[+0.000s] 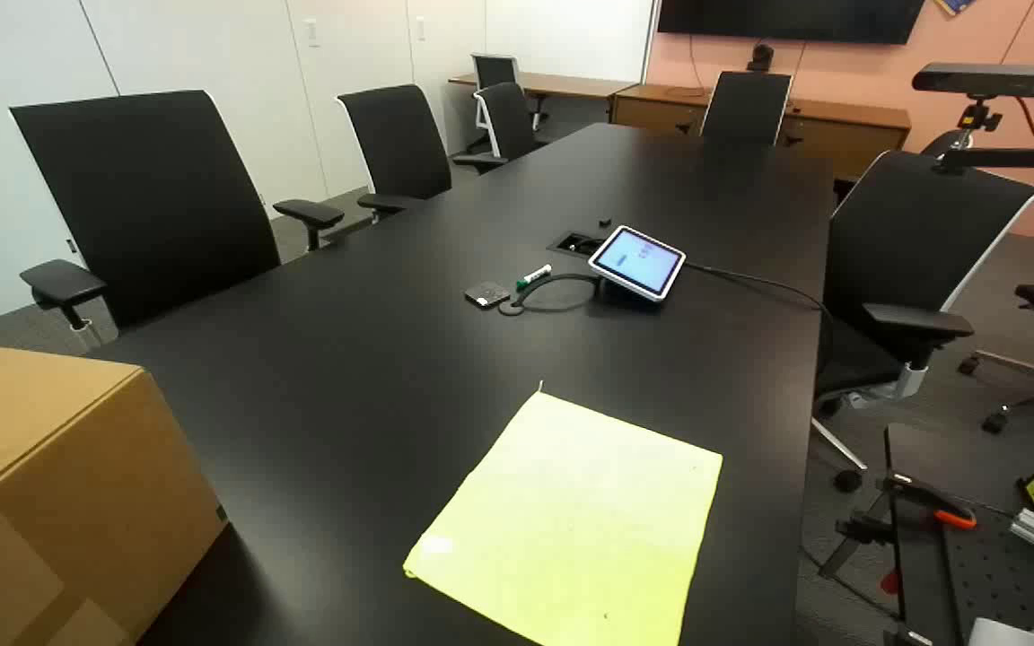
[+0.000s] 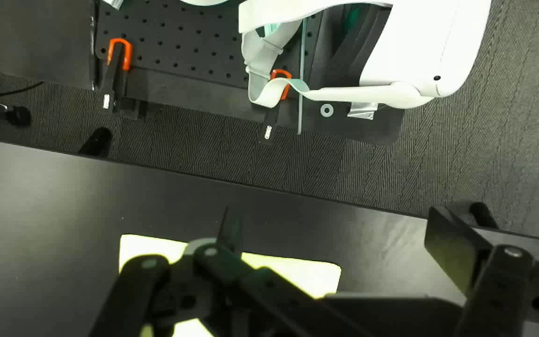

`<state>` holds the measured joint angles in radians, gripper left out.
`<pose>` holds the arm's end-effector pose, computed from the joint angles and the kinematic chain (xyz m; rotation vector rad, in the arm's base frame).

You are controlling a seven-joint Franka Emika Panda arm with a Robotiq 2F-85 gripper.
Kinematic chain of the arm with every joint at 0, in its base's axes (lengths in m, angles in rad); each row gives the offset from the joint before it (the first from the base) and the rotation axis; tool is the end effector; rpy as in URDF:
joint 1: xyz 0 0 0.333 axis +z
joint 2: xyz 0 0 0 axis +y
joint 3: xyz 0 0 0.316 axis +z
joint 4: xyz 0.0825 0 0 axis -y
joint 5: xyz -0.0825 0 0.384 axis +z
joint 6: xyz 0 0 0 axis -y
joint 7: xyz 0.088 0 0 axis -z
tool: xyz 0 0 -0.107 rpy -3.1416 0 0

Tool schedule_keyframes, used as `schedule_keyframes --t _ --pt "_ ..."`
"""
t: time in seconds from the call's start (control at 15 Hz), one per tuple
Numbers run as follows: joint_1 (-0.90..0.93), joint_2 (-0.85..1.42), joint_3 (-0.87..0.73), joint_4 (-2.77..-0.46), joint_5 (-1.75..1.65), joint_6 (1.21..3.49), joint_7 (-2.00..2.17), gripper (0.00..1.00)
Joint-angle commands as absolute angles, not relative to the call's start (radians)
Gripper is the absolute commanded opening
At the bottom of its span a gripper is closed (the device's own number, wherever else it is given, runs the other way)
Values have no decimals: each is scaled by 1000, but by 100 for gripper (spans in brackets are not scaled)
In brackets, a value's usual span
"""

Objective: Fold the yellow cloth

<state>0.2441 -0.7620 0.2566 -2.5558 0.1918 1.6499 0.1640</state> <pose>0.2612 0.1717 0.4865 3.0805 0.3453 -0.2386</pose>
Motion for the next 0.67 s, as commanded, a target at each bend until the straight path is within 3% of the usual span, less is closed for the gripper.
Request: schedule_keyframes --t 0.0,0.6 --pt "238 -764 261 -2553 194 1648 161 100" --pt "223 -692 253 -2572 163 1752 112 100"
